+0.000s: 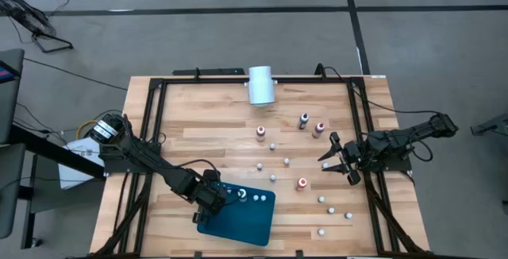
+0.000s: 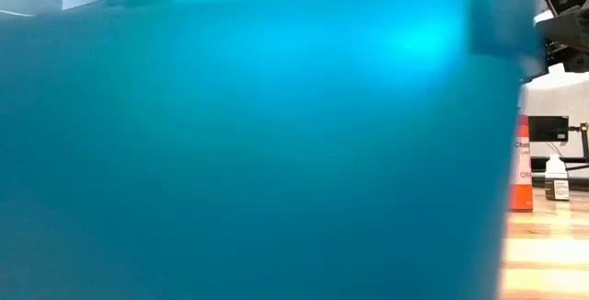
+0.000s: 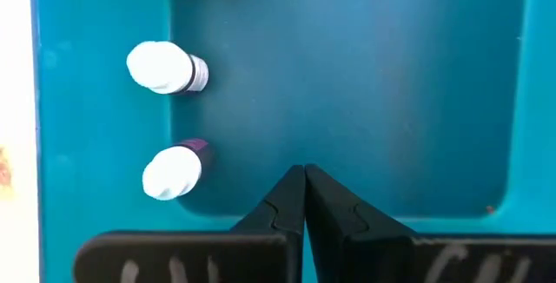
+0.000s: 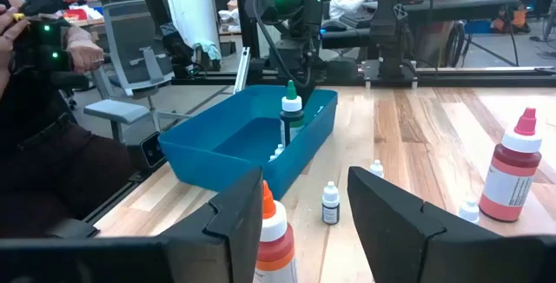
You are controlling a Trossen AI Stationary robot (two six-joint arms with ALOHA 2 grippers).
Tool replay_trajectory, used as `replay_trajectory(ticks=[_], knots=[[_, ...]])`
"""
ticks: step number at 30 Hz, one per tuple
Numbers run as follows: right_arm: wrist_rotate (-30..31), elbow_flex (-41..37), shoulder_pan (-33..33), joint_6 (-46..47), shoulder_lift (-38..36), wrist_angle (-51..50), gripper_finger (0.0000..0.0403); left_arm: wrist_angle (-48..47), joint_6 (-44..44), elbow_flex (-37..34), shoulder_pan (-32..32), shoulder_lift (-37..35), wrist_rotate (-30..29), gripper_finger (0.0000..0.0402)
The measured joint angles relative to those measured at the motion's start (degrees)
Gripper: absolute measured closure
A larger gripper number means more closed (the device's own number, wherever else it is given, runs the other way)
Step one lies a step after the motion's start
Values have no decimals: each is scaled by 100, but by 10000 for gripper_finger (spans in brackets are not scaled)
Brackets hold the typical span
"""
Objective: Pick & Place food coloring
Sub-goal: Put the large pink food coloring bottle into the blue bin
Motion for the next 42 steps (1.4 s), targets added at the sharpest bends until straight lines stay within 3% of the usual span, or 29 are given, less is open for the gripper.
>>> replay_trajectory(ticks=[11, 31, 36, 42], knots=[[0, 0, -1, -2, 0, 0, 244, -650, -223, -14, 0, -113, 14, 401], [-2, 0, -1, -1, 0, 6, 244, -361, -124, 19, -122, -805, 144, 401], [-4, -2, 0, -2, 0, 12, 244, -144, 395, 19, 82, -1376, -230, 401], [-2, -2, 0, 0, -1, 4, 244, 42, 1645, 23, 965, -1766, -991, 401]])
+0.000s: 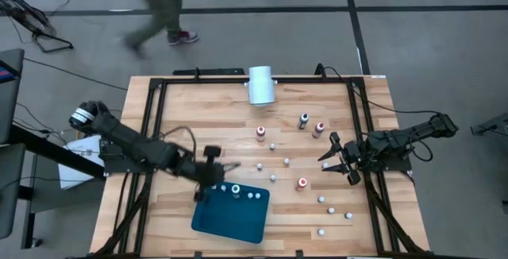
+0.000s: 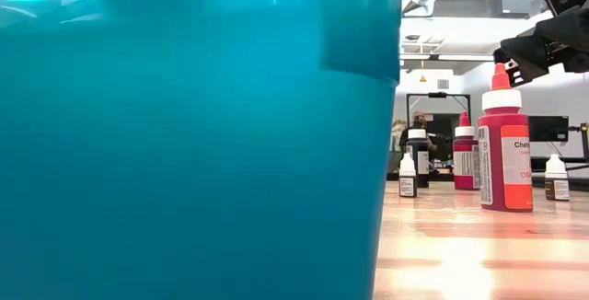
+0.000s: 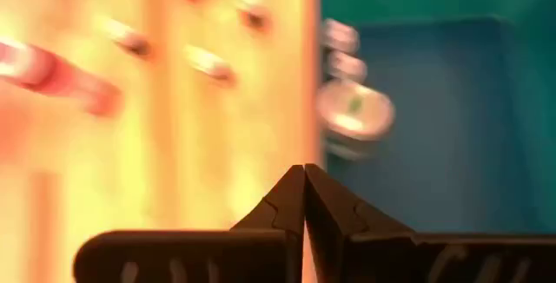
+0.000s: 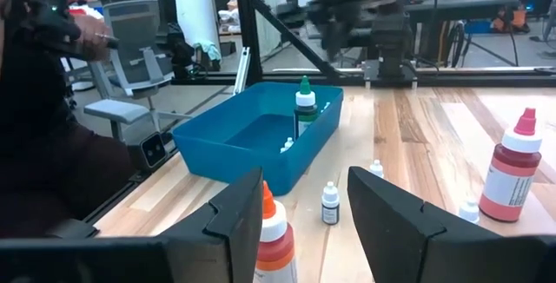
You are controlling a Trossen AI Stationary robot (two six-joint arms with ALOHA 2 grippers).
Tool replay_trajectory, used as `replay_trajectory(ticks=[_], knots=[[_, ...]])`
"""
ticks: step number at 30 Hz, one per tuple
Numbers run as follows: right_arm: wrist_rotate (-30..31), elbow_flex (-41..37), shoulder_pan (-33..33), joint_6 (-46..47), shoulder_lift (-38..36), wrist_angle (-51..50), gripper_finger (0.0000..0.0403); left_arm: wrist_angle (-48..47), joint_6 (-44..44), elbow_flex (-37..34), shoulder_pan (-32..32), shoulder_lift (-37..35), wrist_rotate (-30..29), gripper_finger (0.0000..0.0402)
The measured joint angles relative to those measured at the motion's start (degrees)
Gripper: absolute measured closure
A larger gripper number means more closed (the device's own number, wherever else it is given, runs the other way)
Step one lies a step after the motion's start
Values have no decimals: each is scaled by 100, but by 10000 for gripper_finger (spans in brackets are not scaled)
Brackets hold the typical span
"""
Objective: Pick & Place food coloring
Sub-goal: Put the large pink food coloring bottle into the blue bin
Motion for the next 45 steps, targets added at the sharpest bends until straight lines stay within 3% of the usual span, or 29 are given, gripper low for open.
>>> replay_trajectory(ticks=[8, 11, 16, 31, 37, 45], knots=[[0, 0, -2, 0, 1, -2, 244, 1125, 2469, 0, 1642, 103, -105, 401], [0, 1, -1, -1, 1, 1, 244, 1716, 2857, 18, 2201, 245, 108, 401], [0, 0, 0, 0, 4, 14, 244, 1842, 3013, 78, 2851, 521, 680, 372], [0, 0, -2, 0, 34, 12, 244, 1729, 3168, 947, 3225, 1610, 1165, 196], [0, 0, 0, 0, 34, 7, 244, 867, 3176, 1744, 3298, 2195, 1170, 169], [2, 0, -2, 0, 36, 0, 244, -133, 3230, 2545, 3328, 2707, 1200, 164]])
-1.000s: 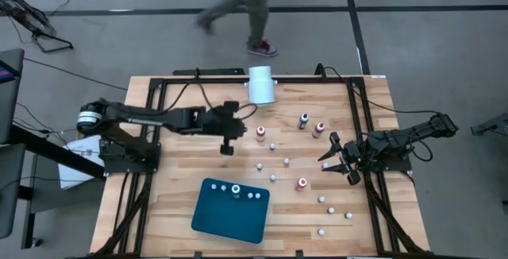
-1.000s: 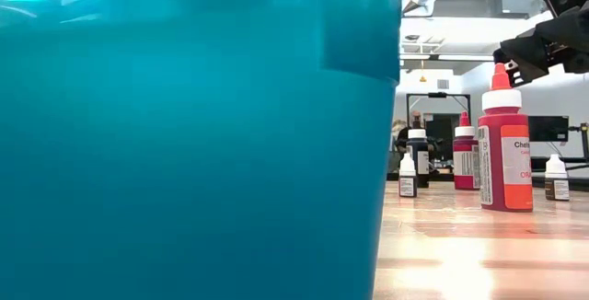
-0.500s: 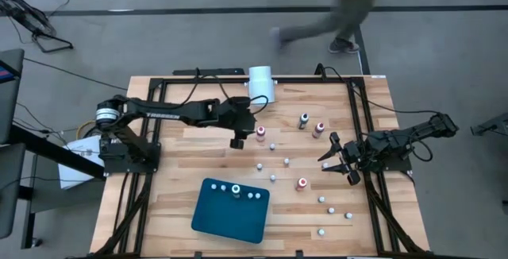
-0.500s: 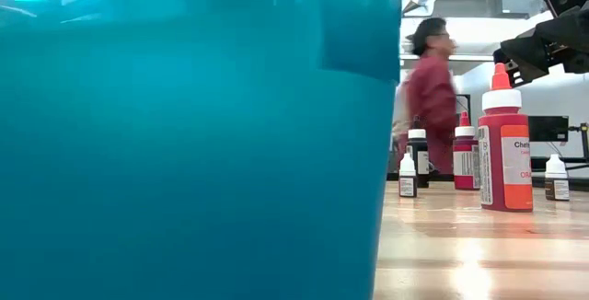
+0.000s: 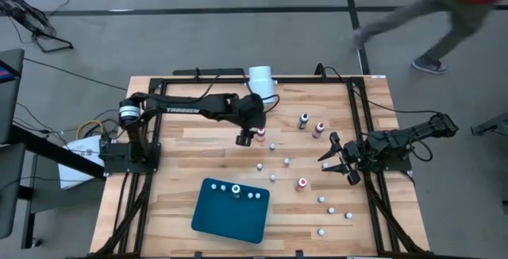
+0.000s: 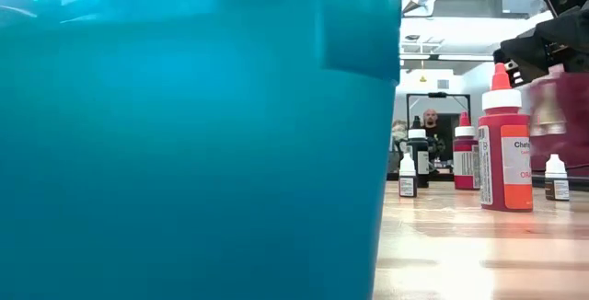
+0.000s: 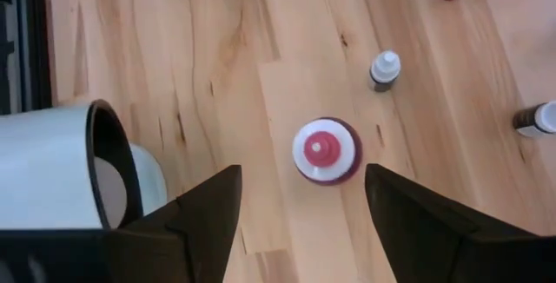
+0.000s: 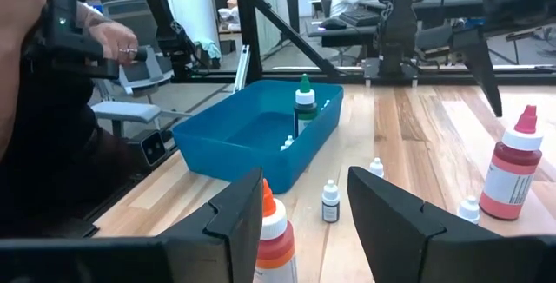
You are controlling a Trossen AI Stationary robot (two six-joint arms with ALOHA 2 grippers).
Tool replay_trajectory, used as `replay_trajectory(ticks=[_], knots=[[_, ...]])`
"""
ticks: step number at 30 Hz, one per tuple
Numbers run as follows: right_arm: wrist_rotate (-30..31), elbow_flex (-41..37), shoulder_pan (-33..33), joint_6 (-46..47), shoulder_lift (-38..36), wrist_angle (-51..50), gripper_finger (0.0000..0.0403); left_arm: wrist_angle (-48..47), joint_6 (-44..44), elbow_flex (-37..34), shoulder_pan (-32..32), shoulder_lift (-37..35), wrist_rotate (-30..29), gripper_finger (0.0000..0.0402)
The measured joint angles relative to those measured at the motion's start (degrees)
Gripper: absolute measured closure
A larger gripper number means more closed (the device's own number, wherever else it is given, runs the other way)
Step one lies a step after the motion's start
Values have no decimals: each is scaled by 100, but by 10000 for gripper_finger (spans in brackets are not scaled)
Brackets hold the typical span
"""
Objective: Pick & Place food coloring
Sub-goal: Put the large pink food coloring bottle into the blue bin
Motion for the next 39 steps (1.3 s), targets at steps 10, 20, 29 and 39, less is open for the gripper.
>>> replay_trajectory(ticks=[10, 20, 29, 39], knots=[[0, 2, 1, 0, -1, 0, 244, -103, 66, 294, 0, 388, 314, 164], [0, 2, 1, 0, 0, -2, 244, -56, 60, 290, -16, 453, 375, 164], [0, 2, 2, 0, 0, -2, 244, 43, 103, 283, -22, 601, 545, 164], [0, 2, 2, 0, 4, -2, 244, 201, 123, 281, -7, 771, 476, 168]])
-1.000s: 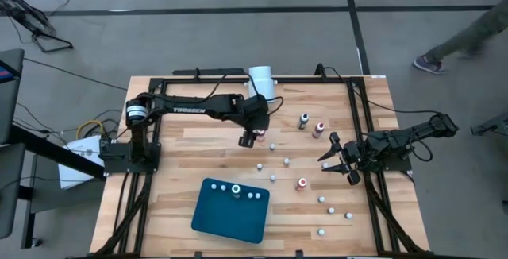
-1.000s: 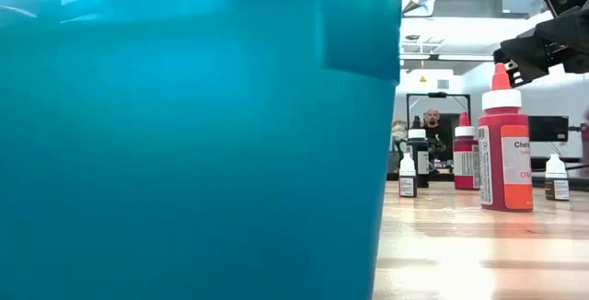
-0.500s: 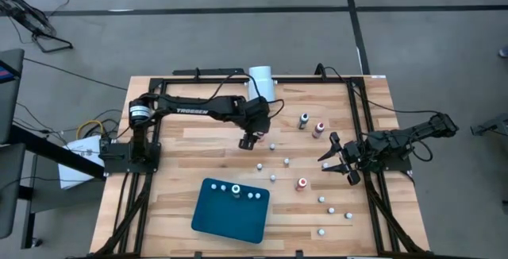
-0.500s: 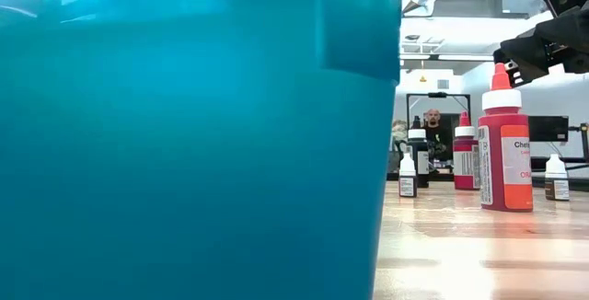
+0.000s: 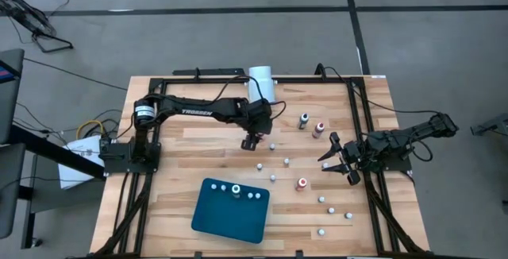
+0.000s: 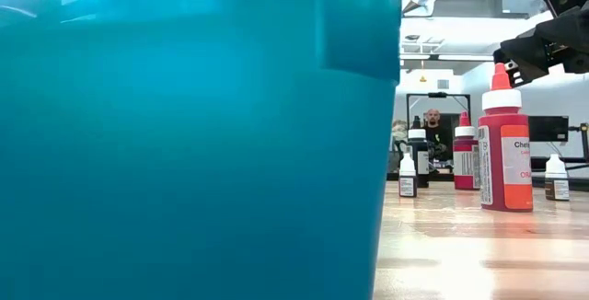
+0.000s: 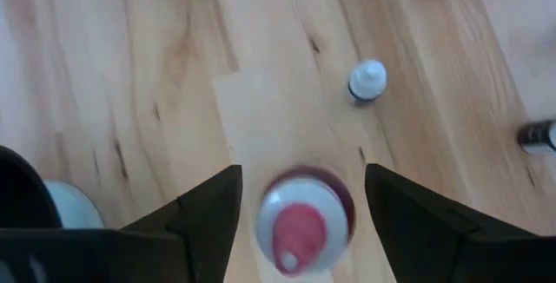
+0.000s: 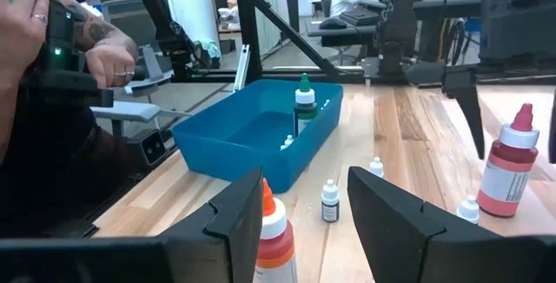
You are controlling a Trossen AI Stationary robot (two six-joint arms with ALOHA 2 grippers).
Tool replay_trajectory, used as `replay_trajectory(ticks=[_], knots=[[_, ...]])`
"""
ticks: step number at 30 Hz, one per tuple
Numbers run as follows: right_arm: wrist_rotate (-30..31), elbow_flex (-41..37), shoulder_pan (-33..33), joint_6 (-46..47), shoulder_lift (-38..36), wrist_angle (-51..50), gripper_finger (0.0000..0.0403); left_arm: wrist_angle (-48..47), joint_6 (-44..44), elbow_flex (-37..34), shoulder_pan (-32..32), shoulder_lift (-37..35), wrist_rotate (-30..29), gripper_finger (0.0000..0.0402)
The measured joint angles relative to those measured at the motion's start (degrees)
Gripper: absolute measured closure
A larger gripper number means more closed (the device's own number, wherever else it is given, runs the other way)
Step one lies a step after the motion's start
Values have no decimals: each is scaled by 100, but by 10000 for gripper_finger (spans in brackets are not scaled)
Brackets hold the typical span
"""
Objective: Pick & Place food coloring
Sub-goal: Put the large pink food coloring bottle into the blue bin
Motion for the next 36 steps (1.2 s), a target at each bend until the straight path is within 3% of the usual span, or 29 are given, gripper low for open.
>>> replay_trajectory(ticks=[10, 17, 24, 30, 36], knots=[[0, 0, 0, -1, 0, -2, 244, -139, -35, 0, 0, -11, -220, 273], [0, 0, -1, -1, 0, -2, 244, -176, -37, 2, -89, -35, -386, 267], [0, 0, -2, 0, 0, -2, 244, -240, 322, 0, -436, -366, -940, 256], [-2, -2, -2, -1, 0, 19, 244, -323, 458, 9, -892, -792, -1080, 272], [-2, -2, -1, -1, 0, 22, 244, -520, 751, 13, -1600, -1158, -1439, 256]])
